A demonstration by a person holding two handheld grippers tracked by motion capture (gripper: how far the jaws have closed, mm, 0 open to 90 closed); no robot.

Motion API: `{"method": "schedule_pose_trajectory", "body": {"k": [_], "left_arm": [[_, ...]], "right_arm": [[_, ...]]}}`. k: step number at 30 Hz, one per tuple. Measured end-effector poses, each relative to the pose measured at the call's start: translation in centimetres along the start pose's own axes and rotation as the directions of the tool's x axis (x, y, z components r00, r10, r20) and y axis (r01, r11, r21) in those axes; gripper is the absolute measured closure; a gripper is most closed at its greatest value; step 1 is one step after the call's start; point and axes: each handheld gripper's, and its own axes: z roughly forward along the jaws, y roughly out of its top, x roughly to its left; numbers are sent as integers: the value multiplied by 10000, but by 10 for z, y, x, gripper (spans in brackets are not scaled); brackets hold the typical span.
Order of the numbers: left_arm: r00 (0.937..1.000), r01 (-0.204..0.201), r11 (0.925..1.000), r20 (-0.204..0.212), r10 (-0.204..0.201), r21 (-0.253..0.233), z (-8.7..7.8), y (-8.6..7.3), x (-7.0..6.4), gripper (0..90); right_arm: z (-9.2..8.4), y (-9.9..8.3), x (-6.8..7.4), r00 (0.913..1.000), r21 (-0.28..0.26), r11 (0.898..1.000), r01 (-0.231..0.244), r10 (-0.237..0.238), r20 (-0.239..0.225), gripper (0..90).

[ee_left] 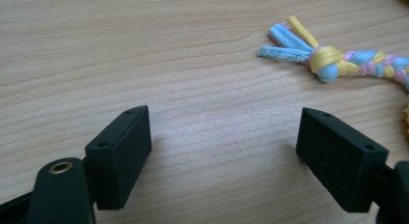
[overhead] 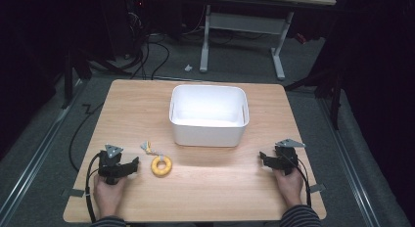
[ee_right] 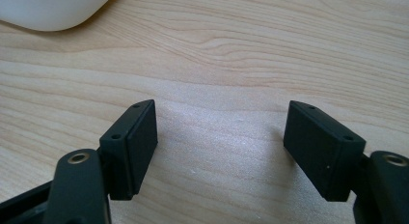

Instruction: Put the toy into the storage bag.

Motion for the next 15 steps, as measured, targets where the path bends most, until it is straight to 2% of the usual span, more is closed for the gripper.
{"method": "schedule_pose_trajectory", "body": {"k": [15], "left_arm": [[10000,-5,10000,-4,5,-3,1,1,0,203]], "right_arm": [[0,0,0,10000,19,10000,-12,12,4,280]]}}
